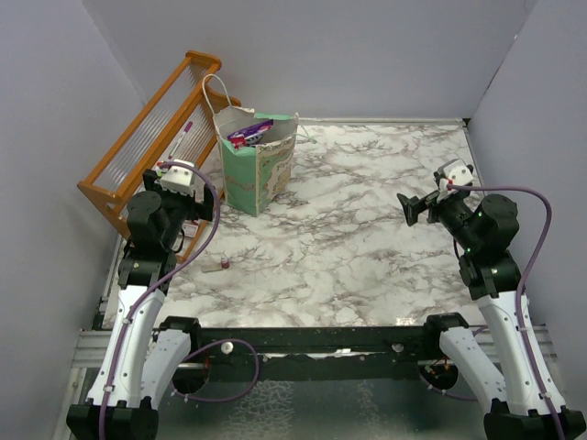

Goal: Place the snacks into the paper bag
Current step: Reset both arms

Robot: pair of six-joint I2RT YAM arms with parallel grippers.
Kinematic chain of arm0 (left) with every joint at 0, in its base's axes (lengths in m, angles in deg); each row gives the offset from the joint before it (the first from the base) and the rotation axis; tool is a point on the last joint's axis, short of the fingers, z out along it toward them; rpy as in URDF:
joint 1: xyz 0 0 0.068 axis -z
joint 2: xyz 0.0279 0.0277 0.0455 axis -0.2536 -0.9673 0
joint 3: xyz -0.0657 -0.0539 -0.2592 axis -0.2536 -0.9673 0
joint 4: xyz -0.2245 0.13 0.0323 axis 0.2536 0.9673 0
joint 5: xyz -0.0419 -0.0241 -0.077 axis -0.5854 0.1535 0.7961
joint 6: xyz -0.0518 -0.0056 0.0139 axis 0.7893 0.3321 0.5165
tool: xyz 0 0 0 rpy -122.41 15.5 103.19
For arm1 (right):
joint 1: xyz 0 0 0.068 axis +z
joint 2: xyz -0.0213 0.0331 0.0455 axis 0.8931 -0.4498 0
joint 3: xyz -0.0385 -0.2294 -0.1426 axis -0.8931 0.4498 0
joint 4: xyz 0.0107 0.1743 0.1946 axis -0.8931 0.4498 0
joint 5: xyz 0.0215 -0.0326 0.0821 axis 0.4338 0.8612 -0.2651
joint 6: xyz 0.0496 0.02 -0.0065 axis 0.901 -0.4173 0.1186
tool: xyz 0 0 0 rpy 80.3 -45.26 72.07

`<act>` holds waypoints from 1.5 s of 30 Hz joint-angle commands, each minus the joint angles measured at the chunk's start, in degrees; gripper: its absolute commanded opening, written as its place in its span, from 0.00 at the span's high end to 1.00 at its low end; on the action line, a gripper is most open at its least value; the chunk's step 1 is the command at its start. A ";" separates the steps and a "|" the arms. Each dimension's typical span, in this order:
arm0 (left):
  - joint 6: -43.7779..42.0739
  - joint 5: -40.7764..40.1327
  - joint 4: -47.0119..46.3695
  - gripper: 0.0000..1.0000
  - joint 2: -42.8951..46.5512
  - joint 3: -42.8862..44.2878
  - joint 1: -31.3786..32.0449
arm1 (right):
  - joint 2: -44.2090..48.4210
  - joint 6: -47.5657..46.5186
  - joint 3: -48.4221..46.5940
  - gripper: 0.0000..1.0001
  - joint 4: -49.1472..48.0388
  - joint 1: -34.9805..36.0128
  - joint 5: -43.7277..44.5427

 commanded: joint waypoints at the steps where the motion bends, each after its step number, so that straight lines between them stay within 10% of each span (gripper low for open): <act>1: -0.42 -0.71 -0.29 0.01 0.66 0.84 -0.34 | 0.27 -0.51 0.51 0.01 0.61 -0.44 -0.03; 45: -0.44 -0.86 0.68 0.01 0.73 0.93 -0.25 | 0.91 -0.94 0.81 0.01 1.48 -0.47 -3.25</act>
